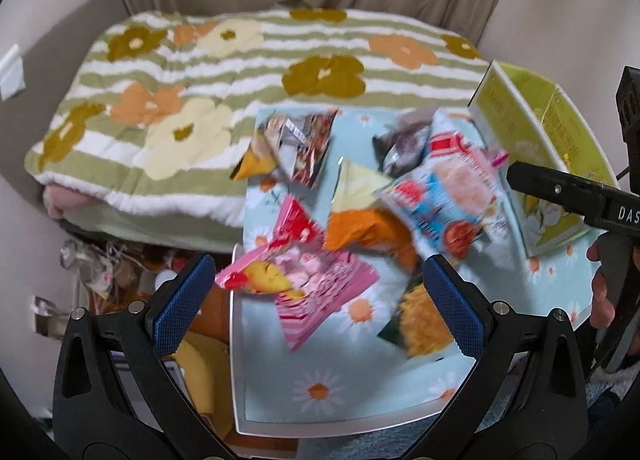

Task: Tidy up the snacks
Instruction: 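Move both tools back over the snack pile, then grasp the pink cotton-candy bag with left tool while right tool grasps Oishi shrimp flakes bag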

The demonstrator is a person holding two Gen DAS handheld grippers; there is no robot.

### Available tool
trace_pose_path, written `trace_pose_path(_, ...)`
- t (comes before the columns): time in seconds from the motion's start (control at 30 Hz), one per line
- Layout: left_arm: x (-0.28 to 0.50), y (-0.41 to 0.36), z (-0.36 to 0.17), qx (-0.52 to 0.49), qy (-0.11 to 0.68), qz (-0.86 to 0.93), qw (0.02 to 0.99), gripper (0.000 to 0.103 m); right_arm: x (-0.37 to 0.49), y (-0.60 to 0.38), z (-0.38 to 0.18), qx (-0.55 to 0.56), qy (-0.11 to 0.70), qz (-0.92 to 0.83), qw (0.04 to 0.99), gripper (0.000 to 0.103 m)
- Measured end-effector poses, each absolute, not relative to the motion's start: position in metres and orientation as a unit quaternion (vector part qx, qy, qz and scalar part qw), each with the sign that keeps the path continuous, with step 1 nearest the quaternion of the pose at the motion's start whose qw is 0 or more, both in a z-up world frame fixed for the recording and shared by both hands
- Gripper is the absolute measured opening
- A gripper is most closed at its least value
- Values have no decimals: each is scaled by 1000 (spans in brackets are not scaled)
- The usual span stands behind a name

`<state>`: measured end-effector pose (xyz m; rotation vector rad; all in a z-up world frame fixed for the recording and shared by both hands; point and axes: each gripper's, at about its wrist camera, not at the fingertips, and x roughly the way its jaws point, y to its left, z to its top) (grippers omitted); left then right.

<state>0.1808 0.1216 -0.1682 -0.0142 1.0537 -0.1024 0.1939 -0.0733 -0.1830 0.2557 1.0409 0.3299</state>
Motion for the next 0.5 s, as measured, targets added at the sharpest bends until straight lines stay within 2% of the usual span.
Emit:
trace_pose_path(0.2,193,133,-206,0,526,-77,847,103,197,-59,-202,130,511,129,840,103)
trace_pose_path(0.5,208,104,-243,170,519,-143,825,103,204,-55,-214,121,522,115,837,103)
